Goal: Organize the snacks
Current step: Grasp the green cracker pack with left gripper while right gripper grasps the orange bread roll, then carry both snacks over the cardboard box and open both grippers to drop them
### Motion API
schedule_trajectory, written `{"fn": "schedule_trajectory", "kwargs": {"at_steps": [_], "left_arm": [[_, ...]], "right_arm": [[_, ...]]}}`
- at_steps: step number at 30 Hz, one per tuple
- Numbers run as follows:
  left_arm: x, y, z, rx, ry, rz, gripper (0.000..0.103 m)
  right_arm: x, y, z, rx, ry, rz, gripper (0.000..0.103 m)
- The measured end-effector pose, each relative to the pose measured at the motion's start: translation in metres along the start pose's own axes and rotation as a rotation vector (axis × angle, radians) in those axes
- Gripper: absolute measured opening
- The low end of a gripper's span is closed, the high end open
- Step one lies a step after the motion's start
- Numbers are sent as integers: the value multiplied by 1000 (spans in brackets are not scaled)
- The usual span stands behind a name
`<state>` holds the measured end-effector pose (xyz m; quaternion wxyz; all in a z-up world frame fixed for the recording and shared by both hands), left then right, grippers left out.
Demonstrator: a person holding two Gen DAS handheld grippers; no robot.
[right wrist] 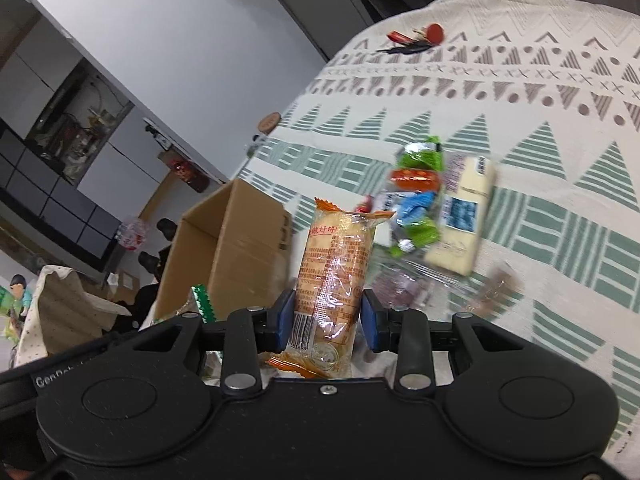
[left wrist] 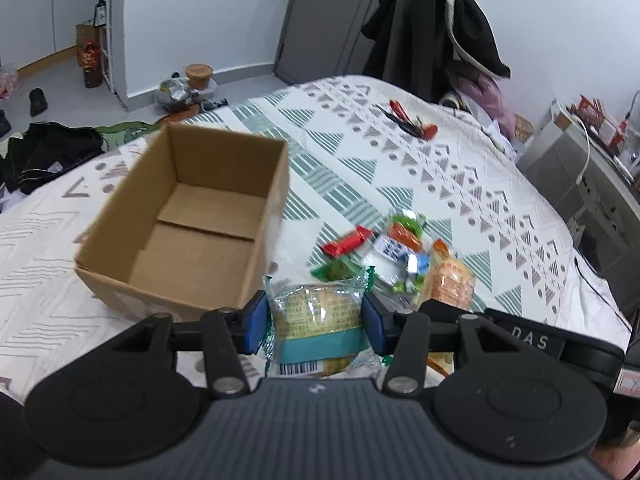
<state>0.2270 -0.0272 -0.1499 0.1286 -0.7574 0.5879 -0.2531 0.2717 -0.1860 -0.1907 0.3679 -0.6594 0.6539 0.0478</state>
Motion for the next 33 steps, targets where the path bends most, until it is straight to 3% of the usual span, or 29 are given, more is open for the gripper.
{"fn": "schedule_trajectory", "kwargs": {"at_steps": [13,33], "left_arm": [[-46,-25,-30,60,-39,-55,49],[-109,-50,-2,35,-50,-124,49]], "right_arm": [[-57,-5,31,6,-95,-77,34],[-97,-15,64,18,-149,-96,34]]}}
Point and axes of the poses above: each gripper's, at about its wrist camera, not at the fingertips, and z roughly the way its jaws point, x to its right, y to its underside, the point moved 8 cm from there along z, roughly the way its jaws point, and after that the axes turned 8 degrees about -x, right-handed, at the moved point
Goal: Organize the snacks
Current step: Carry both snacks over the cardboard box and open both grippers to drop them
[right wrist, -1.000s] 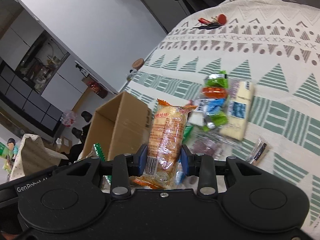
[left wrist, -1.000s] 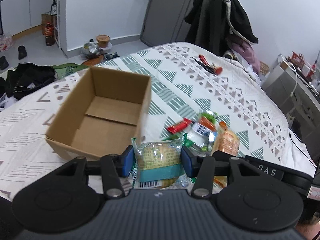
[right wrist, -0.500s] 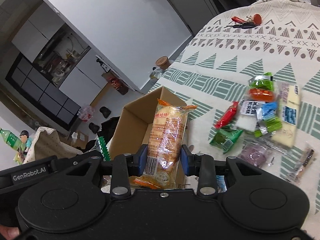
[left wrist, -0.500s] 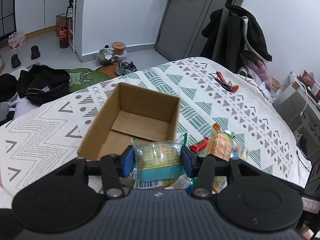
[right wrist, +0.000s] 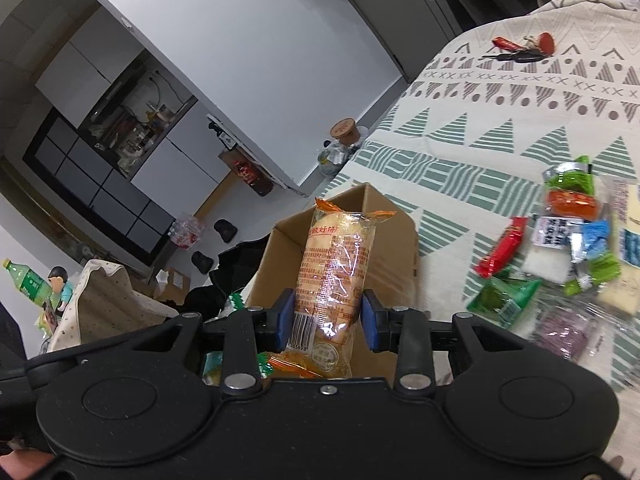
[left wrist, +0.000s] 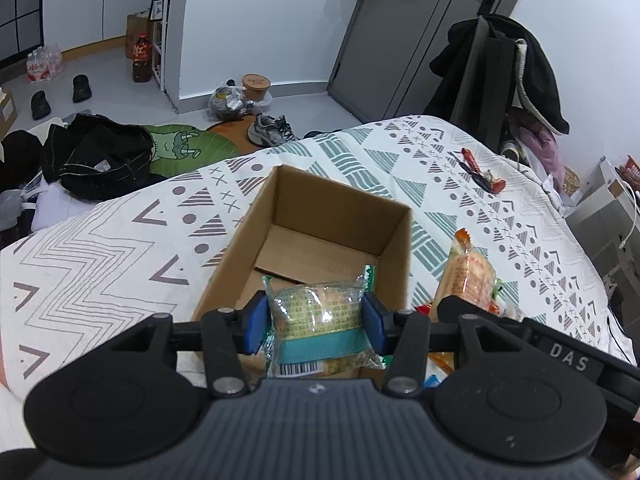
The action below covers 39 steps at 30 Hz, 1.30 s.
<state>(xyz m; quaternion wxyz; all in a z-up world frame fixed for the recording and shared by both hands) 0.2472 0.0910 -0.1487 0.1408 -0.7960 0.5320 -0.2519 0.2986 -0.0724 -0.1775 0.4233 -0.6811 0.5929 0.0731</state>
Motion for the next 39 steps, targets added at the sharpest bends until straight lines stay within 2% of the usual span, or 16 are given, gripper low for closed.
{"fn": "schedule_trajectory", "kwargs": {"at_steps": [15,28,35,39], "left_arm": [[-28,-11,28,-35,-9,-38,49],[-30,-14,54,-83,-14,-34,50],[-31,-11,50,-80,-33,-28,50],[-31,-12,44,-71,-50,-24,51]], "right_arm": [[-9,-5,35,-27,5,19,34],[-14,-4,40,-34,21,-8,35],[-19,-4,39,-36,3,-16,35],[-20,-4,36,-37,15,-22,38]]}}
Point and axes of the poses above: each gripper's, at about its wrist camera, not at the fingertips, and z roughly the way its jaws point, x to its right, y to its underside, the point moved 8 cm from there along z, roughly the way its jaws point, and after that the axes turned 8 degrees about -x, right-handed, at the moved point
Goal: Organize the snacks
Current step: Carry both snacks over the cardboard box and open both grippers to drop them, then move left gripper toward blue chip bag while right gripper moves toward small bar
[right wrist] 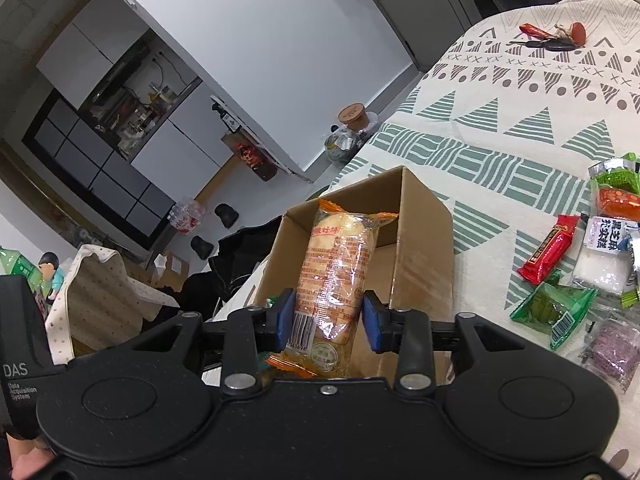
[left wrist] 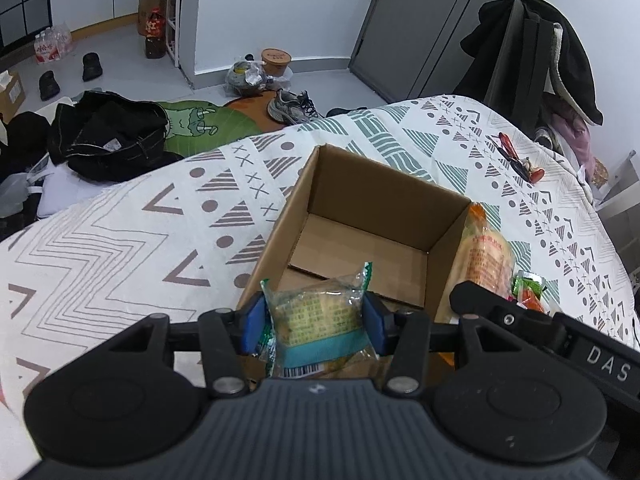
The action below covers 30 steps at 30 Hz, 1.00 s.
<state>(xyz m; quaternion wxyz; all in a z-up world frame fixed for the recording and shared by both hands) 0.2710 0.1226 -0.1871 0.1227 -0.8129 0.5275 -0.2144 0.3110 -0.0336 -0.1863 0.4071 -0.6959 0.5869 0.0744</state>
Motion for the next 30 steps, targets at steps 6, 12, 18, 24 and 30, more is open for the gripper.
{"fn": "schedule_trajectory", "kwargs": {"at_steps": [6,12,18,24,30], "left_arm": [[2,1,-13,10,-11,6,54],[8,1,-33,42,-17,21,69],[17,6,-53,66,-23,31,80],[31,18,-65,66,-13,36,81],[51,32,-76,68,1,61,81]], "right_arm": [[-8,-1,-16,21,-31,-6,45],[-12,-1,-34,37,-33,-5,49],[-4,0,-58,55,-10,9,53],[4,4,-87,63,12,-4,55],[11,2,-113,95,21,-13,58]]}}
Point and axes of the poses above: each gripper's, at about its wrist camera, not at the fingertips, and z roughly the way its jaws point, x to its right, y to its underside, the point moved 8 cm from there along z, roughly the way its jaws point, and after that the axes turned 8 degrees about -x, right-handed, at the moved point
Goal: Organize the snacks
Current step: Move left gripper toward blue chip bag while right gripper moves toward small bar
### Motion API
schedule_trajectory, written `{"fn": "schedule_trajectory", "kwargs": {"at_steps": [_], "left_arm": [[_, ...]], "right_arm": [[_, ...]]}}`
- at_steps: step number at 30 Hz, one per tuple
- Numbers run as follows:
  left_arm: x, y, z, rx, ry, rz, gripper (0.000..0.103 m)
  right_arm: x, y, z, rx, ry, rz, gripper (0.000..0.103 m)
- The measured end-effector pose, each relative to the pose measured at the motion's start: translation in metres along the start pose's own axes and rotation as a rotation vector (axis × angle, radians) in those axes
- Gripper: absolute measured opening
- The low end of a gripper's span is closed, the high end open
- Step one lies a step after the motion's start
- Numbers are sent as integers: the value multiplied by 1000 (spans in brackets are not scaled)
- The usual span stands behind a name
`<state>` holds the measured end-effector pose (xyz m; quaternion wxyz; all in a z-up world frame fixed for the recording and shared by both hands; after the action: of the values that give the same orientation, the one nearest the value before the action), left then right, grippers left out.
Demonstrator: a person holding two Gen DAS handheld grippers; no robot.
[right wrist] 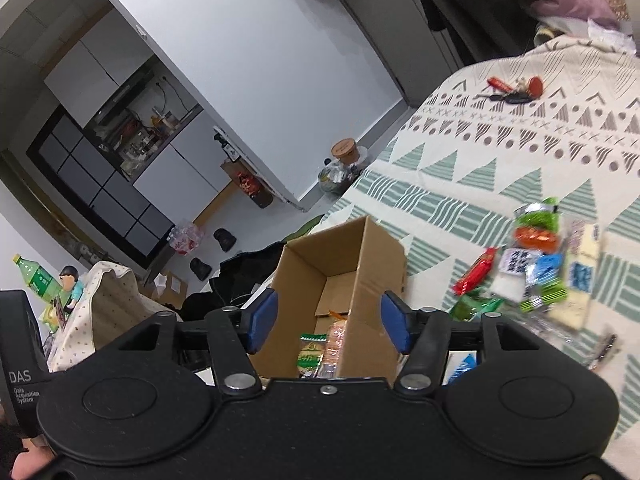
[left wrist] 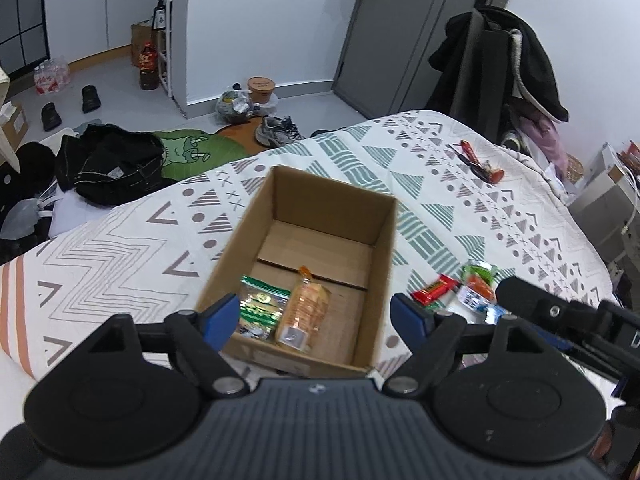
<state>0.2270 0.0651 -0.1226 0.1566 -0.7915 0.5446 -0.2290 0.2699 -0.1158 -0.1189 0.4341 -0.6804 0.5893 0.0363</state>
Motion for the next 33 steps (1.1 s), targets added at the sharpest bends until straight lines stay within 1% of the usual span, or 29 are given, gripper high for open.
{"fn": "schedule_trajectory", "kwargs": {"at_steps": [8,13,17,20,23,25,27,29,33], "left_arm": [[28,14,-12,5,22,40,81],[46,21,-14,4,43,64,81],[60,27,-13,4,52,74,87],[70,32,-11,2,67,85,87],[77,35,-9,14,44,86,87],[83,37,-5,6,52,86,87],[89,41,-2,-3,67,85,87],[94,44,3,-5,67,88,87],[105,51,12,-9,80,94,87]], "right_arm": [[16,1,-23,22,19,-1,61],[36,3,-37,29,57,17,65],[55,3,-47,34,85,45,69],[66,5,-51,25,103,63,70],[78,8,-54,11,116,80,70],[85,10,-56,1,123,93,70],[94,12,-57,-7,130,114,70],[104,13,-59,-11,135,152,70],[119,13,-58,-10,110,228,70]]}}
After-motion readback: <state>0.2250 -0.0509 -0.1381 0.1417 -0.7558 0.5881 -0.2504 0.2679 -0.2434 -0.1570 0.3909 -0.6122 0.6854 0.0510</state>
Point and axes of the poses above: each gripper's, at about its wrist camera, not at the fingertips, and z roughly the way its jaws point, x to its right, y to its underside, the point moved 8 cm from there along z, roughly the way its jaws point, and after that the axes turned 8 degrees about -x, right-handed, at the moved point
